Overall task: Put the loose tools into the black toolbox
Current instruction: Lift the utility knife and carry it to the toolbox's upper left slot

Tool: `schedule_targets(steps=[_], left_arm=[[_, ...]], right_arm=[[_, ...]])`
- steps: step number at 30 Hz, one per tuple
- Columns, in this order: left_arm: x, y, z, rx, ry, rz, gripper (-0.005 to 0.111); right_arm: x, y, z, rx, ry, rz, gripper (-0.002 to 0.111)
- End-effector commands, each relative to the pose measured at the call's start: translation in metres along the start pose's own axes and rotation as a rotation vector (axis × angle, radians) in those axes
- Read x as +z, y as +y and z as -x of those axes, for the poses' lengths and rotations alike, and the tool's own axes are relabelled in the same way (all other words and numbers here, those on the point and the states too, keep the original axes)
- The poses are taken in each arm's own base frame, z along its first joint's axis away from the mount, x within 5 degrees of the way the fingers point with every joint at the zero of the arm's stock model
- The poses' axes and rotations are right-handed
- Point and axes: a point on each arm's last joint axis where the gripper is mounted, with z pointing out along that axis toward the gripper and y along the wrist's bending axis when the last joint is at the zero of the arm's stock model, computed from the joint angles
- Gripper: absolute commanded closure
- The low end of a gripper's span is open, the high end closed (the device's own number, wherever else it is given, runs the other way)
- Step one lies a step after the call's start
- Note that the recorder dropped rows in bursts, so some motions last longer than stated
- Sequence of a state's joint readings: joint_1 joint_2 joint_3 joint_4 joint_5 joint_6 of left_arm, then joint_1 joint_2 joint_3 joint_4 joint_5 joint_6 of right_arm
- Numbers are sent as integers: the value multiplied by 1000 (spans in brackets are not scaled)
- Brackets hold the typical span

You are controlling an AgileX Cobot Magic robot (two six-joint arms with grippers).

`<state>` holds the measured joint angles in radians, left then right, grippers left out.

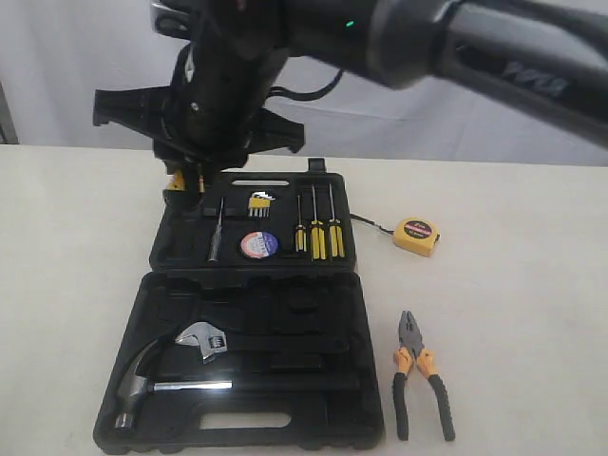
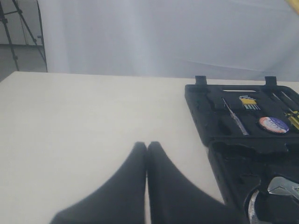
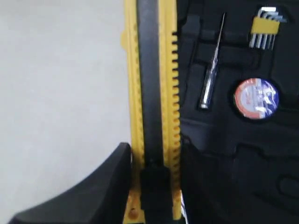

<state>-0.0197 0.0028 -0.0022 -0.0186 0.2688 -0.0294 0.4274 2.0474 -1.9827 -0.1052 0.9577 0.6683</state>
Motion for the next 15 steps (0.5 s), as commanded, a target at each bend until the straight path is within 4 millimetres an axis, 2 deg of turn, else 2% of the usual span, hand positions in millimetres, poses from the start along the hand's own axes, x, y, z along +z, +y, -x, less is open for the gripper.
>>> schedule_targets(steps=[1,6,9,15], left_arm=[[0,0,-1,-3,-1,-3,107],[0,0,-1,-3,-1,-3,107],[0,0,-1,-3,-1,-3,107],[0,0,-1,-3,-1,-3,107]], right_arm=[[45,14,9,50,-92,-15,109],[104,15,6,149,-109,-50,109],[134,12,2,164,-136,-93,109],[173,7,-6,128,-209,-168,109]])
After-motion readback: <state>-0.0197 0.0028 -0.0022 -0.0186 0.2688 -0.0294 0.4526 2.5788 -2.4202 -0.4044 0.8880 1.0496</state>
